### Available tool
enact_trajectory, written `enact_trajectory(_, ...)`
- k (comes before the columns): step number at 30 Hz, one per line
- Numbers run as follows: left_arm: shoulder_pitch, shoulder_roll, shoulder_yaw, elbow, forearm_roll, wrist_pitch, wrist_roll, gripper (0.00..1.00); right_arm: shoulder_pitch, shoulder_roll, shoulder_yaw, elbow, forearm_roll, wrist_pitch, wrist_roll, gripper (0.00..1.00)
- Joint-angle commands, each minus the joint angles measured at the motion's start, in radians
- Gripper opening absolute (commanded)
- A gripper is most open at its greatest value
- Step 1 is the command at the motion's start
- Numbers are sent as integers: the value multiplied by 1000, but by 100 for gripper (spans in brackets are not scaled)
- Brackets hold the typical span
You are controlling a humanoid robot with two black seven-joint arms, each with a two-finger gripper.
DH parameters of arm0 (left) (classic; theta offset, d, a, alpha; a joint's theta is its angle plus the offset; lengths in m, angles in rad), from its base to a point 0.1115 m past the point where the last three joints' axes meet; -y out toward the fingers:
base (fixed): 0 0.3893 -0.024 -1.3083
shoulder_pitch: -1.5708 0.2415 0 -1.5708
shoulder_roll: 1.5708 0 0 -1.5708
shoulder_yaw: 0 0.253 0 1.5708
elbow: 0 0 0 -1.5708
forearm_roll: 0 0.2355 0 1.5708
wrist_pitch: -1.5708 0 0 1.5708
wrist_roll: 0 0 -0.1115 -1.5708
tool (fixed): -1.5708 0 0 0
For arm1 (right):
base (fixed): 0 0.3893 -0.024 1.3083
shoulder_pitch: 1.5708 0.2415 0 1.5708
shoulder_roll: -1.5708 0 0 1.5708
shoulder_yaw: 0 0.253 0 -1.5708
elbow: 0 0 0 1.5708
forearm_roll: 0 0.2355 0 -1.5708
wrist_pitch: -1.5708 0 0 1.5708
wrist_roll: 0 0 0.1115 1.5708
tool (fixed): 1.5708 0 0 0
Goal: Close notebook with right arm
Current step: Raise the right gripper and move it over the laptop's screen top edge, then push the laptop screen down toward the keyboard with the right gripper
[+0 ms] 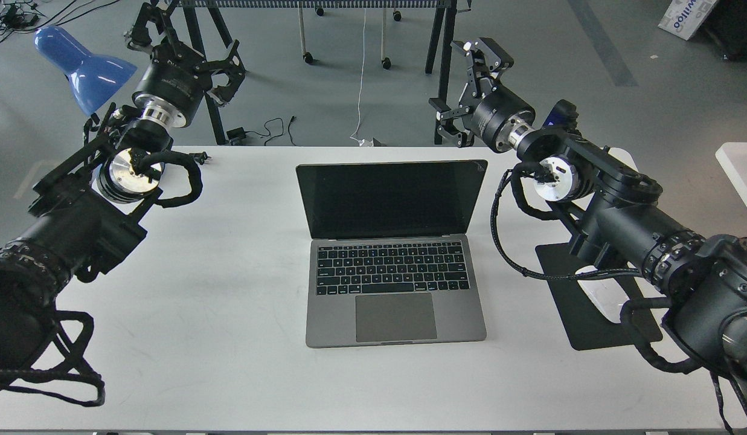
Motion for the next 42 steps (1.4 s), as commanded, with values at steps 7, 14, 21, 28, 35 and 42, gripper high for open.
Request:
enact_trajectory(7, 0, 0, 0, 0, 0, 0, 0, 100, -46, -81, -39, 249, -1, -65, -13, 100)
enact_trajectory(14, 0, 0, 0, 0, 0, 0, 0, 100, -104, -131, -101, 343, -15, -73, -35, 100)
enact_trajectory(21, 0, 0, 0, -1, 0, 0, 0, 100, -129, -138, -111, 385, -15, -76, -33, 100)
enact_trajectory(28, 0, 0, 0, -1, 0, 0, -2, 100, -156, -191, -127, 451, -16, -76, -35, 100)
enact_trajectory(35, 1, 0, 0, -1, 0, 0, 0, 100, -202, -245, -177, 520, -18, -76, -35, 100)
enact_trajectory(42, 0, 0, -2, -1, 0, 0, -2, 100, -236, -262, -187, 546, -31, -77, -33, 100)
